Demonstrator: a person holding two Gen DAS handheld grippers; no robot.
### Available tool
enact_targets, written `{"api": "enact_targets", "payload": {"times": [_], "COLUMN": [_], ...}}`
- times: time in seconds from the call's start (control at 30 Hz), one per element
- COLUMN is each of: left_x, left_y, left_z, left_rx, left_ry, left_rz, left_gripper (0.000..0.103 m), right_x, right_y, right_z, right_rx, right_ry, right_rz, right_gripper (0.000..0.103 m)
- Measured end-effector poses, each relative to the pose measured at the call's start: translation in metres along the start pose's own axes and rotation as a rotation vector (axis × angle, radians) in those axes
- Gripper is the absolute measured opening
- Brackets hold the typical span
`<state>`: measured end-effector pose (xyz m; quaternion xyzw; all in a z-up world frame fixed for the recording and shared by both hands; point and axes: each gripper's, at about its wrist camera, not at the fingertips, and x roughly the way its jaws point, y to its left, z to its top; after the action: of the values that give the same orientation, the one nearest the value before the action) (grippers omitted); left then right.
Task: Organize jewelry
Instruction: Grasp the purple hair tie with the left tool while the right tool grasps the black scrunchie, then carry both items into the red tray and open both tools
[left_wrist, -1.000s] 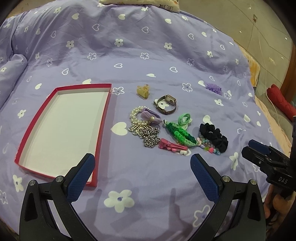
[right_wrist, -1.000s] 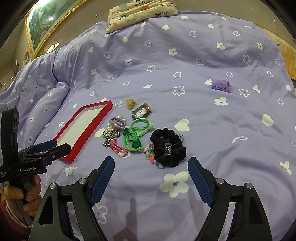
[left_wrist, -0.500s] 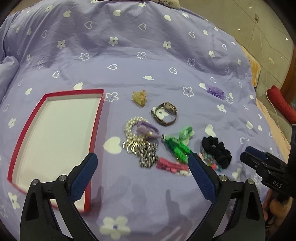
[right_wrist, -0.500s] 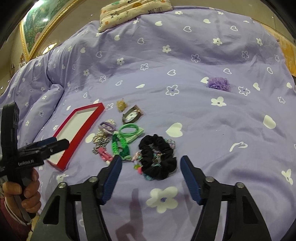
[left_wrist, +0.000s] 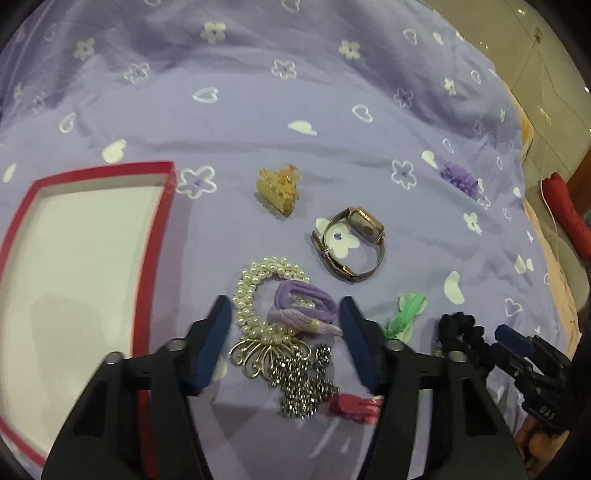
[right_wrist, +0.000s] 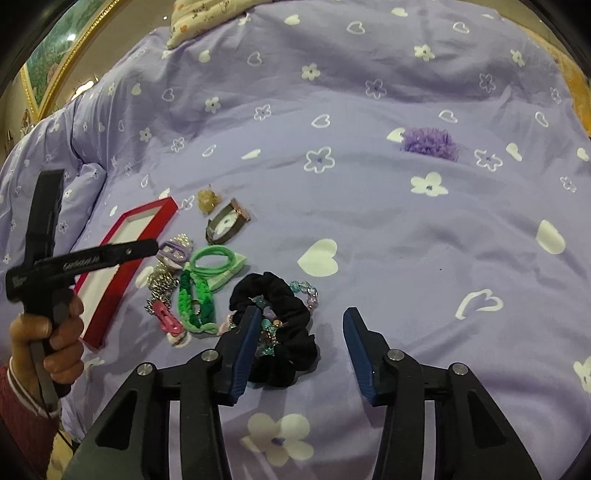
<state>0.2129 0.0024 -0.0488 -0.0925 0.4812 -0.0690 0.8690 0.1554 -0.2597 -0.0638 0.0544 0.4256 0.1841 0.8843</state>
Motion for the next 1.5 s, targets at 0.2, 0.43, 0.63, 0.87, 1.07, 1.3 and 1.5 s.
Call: {"api": "enact_targets", "payload": {"times": [0.2, 0.43, 0.63, 0.87, 1.07, 1.3, 1.5], "left_x": [0.01, -0.006, -0.027, -0.057, -0.083, -0.108, -0.119], "left_y": [-0.004, -0.009, -0.008, 0.01, 0.035, 0.075, 0.112], "left_z": [-0.005, -0.007, -0.014, -0.029, -0.041, -0.052, -0.063], "left_rx": [0.029, 0.052, 0.046, 0.003, -0.046, -0.121, -0.19], "left_ry": [0.021, -0.015, -0.046, -0.088, -0.125, -0.161, -0.174], "left_rz": [-0.033, -0.076, -0.095, -0.103, -0.091, -0.061, -0.025], "left_gripper": [0.026, 0.009, 0.009, 0.009, 0.009, 0.009, 0.009], "right_x": [0.018, 0.018, 0.005, -0.013, -0.017, -0.013, 0.0], "right_y": [0.002, 0.007, 0.012, 0.029, 0.06, 0.102, 0.147], "right_z": [-0.004, -0.005, -0.005, 0.002, 0.009, 0.015, 0.019], "right_rx": [-0.012, -0.021, -0.023, -0.04, -0.081, -0.124, -0.17], "right_ry": [0.054, 0.046, 0.009, -0.038, -0.059, -0.067, -0.058], "right_rz": [0.011, 0.023, 0.028, 0.054, 0.1, 0.181, 0.261], "right_gripper": [0.036, 0.01, 0.009, 0.009, 0.008, 0.008, 0.008]}}
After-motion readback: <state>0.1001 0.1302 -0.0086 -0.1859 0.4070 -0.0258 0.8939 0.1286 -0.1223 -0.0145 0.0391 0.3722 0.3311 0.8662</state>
